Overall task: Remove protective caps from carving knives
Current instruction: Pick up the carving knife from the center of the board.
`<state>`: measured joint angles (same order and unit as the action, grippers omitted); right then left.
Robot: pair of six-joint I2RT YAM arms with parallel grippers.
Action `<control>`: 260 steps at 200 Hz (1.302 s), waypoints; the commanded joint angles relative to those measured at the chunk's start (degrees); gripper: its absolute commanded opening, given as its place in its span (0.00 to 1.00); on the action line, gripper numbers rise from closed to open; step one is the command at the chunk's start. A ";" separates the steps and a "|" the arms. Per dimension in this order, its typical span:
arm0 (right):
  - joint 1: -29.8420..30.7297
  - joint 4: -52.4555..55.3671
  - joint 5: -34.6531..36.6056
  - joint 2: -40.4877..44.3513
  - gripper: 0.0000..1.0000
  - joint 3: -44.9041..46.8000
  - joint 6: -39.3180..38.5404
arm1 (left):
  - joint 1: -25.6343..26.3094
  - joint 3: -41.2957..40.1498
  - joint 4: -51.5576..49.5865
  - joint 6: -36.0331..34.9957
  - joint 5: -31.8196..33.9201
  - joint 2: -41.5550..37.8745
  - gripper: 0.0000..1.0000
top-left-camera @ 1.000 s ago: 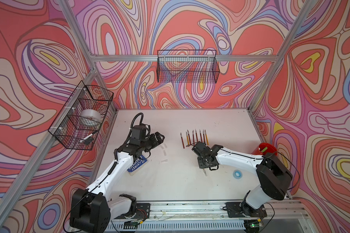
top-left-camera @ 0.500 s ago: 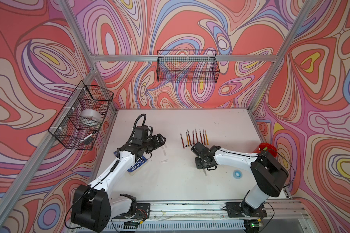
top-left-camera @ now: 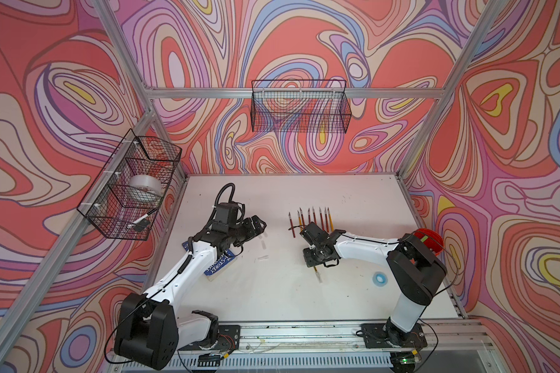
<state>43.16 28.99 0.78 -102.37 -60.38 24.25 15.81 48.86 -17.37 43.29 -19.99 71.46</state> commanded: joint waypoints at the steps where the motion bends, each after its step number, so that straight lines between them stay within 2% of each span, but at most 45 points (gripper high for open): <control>1: 0.07 -2.39 -5.70 -1.97 0.00 -1.12 -5.56 | 0.22 -1.37 -0.65 -1.34 -0.99 -0.30 0.85; 39: 0.07 -5.75 -13.49 -0.25 0.00 -2.70 -10.76 | 0.21 -4.21 -0.14 -2.15 -3.81 -1.53 0.85; 57: 0.08 -8.09 -17.45 2.45 0.00 -2.68 -12.47 | 0.22 -6.73 1.79 -0.43 -6.16 -1.90 0.83; 69: 0.04 -9.68 -20.84 3.75 0.00 -2.88 -13.20 | 0.19 -9.09 6.75 1.83 -8.31 -2.11 0.76; 81: 0.08 -10.93 -24.29 4.43 0.00 -3.53 -13.74 | 0.27 -11.42 11.75 4.10 -10.67 -1.91 0.63; 87: 0.04 -11.29 -25.47 4.54 0.00 -4.17 -13.79 | 0.29 -12.12 13.52 4.83 -11.31 -1.84 0.61; 105: 0.07 -11.68 -27.81 4.07 0.00 -6.10 -13.83 | 0.82 -12.22 14.36 5.36 -11.56 -1.25 0.64; 130: 0.04 -12.12 -30.53 2.82 0.00 -8.71 -13.45 | 2.00 -12.55 16.64 7.44 -11.56 -0.80 0.76; 172: 0.37 -11.78 -32.02 1.34 0.00 -10.87 -13.09 | 3.07 -14.25 22.69 11.37 -10.04 -0.87 0.74; 200: 0.61 -11.42 -32.37 1.20 0.00 -11.90 -12.99 | 4.17 -13.61 23.82 11.77 -9.72 0.46 0.65; 212: 0.68 -11.54 -32.56 -0.56 0.00 -12.12 -12.89 | 4.62 -13.52 24.77 12.39 -9.66 1.24 0.58; 235: 0.64 -12.27 -32.62 -1.07 0.00 -12.23 -12.41 | 5.79 -13.14 26.09 13.31 -9.85 2.31 0.38; 247: 0.69 -12.79 -32.64 -1.28 0.00 -12.37 -12.08 | 6.52 -12.84 25.60 13.23 -9.68 2.62 0.33; 260: 0.66 -13.40 -32.65 -1.33 0.00 -12.32 -11.70 | 6.93 -12.63 24.96 13.18 -9.72 2.89 0.21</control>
<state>43.64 17.15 -31.11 -103.04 -71.46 11.79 21.85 35.20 6.46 55.55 -29.98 73.63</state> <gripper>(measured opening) 0.072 0.320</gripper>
